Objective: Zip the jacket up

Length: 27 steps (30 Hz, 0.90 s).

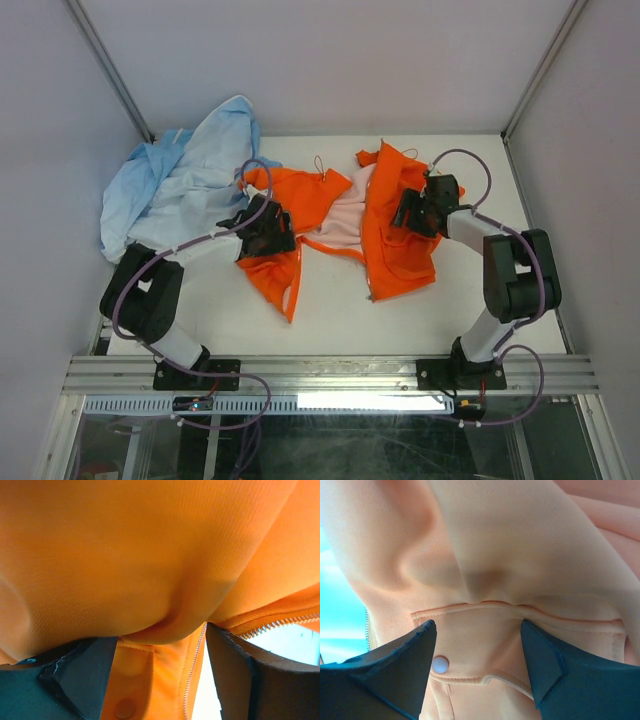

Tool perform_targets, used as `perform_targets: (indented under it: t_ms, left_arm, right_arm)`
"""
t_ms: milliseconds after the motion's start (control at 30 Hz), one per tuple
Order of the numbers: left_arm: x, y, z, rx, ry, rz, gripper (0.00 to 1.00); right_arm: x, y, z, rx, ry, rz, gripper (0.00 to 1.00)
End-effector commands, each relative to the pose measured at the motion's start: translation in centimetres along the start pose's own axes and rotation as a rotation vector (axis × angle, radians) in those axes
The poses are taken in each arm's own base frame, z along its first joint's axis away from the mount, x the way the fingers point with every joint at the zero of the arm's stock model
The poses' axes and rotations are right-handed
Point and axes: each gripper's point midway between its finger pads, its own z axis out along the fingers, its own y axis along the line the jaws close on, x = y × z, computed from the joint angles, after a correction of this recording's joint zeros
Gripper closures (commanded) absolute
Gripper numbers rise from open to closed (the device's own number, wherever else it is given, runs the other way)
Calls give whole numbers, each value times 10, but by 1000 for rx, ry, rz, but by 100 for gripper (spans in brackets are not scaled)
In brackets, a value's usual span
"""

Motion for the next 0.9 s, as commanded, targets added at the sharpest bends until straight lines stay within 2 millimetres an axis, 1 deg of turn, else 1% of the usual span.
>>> perform_targets:
  t_ms: [0, 67, 133, 233, 267, 367, 467, 500, 567, 633, 700, 733, 767, 800, 867]
  left_arm:
    - [-77, -18, -11, -31, -189, 54, 27]
    - [-83, -43, -26, 35, -217, 84, 26]
    - [-78, -63, -41, 87, -233, 113, 25]
    - [-56, -79, -60, 156, -202, 115, 26]
    - [-54, -85, -77, 194, -220, 106, 27]
    - [-25, -90, -93, 252, -176, 103, 32]
    - [-2, -88, -106, 269, -135, 94, 33]
    - [7, -83, -107, 267, -120, 82, 33]
    - [17, -76, -111, 277, -107, 49, 30]
    - [25, -67, -112, 269, -104, 13, 28]
    - [32, -53, -110, 229, -102, -20, 27]
    - [35, -46, -108, 203, -100, -34, 27]
    - [38, -39, -107, 180, -96, -41, 27]
    - [42, -35, -107, 165, -89, -44, 27]
    - [48, -30, -108, 147, -62, -45, 28]
  right_arm:
    - [-33, 1, -17, 16, -101, -50, 28]
    - [-30, 10, -33, -15, -106, -77, 28]
    - [-23, 21, -50, -40, -109, -109, 28]
    - [-7, 40, -74, -90, -111, -147, 28]
    - [-1, 46, -82, -105, -114, -161, 28]
    - [21, 61, -101, -133, -99, -202, 29]
    - [47, 77, -114, -175, -66, -241, 30]
    - [58, 85, -117, -203, -50, -251, 31]
    - [79, 104, -124, -280, -32, -265, 31]
    - [99, 124, -127, -358, -18, -268, 31]
    - [119, 148, -130, -450, -12, -277, 31]
    - [126, 155, -129, -475, -15, -276, 31]
    - [130, 158, -127, -482, -22, -269, 31]
    - [129, 156, -123, -465, -34, -256, 30]
    - [127, 145, -115, -397, -51, -241, 30]
